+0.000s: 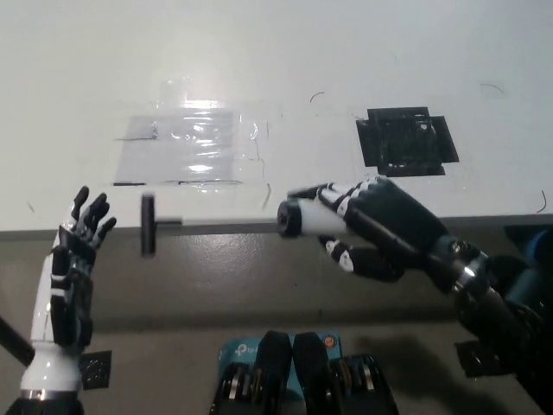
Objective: The robot uses right hand to pick up a small white air pumper and uses its left hand to compress it, and then puts it on the desk
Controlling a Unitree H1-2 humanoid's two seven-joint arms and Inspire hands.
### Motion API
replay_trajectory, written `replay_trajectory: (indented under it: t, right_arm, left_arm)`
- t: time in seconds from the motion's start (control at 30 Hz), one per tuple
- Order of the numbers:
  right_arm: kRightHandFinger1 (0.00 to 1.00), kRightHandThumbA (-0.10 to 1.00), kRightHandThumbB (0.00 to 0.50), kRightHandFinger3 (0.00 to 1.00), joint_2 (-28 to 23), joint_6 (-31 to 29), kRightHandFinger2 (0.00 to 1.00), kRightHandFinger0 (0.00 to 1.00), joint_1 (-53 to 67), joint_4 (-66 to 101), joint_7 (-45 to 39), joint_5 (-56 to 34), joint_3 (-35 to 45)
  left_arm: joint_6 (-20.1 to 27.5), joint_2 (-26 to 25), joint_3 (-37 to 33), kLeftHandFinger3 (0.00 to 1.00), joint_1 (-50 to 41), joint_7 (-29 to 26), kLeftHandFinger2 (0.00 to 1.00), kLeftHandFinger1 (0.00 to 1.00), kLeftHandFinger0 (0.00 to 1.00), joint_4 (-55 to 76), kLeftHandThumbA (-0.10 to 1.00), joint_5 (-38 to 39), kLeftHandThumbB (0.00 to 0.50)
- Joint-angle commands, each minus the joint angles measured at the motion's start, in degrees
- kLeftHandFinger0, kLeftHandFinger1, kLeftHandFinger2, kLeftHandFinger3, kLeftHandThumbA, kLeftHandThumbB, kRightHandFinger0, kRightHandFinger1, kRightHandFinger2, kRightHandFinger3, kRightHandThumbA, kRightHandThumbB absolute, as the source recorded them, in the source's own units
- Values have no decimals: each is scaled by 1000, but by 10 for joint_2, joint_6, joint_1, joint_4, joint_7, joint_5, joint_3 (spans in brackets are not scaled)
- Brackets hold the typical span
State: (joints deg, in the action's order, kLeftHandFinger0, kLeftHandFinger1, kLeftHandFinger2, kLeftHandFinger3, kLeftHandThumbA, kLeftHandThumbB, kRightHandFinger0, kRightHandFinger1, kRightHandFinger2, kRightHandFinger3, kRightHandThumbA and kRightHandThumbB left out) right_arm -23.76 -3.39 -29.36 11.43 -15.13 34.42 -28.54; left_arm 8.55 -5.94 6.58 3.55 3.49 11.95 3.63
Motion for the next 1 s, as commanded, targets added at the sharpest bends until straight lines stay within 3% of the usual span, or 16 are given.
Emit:
replay_trajectory:
  t: [0.0,0.27,0.53,0.73,0.9,0.97]
  right_arm:
    - [466,-100,193,775,-12,42,808,0,1,60,-63,-9,24]
    - [524,-100,182,853,0,67,840,26,9,85,-105,-9,32]
    - [543,-100,184,893,7,53,838,39,18,74,-104,-6,35]
    - [543,-100,175,901,12,43,832,42,15,65,-103,-9,40]
    - [540,-100,169,910,16,35,832,40,13,59,-101,-7,40]
    - [562,-100,172,936,17,32,840,53,15,57,-100,-6,39]
  left_arm:
    - [-13,-6,4,1000,21,-21,1000,1000,1000,32,1000,-41,139]
    - [-9,9,-15,1000,42,-16,1000,1000,1000,30,1000,-47,211]
    - [4,20,-42,1000,26,-5,1000,1000,1000,59,1000,-53,189]
    - [-3,28,-70,1000,9,1,1000,1000,1000,93,1000,-54,242]
    - [-4,27,-84,1000,6,2,1000,1000,1000,105,1000,-66,244]
    - [-14,31,-90,1000,5,1,1000,1000,1000,106,1000,-67,267]
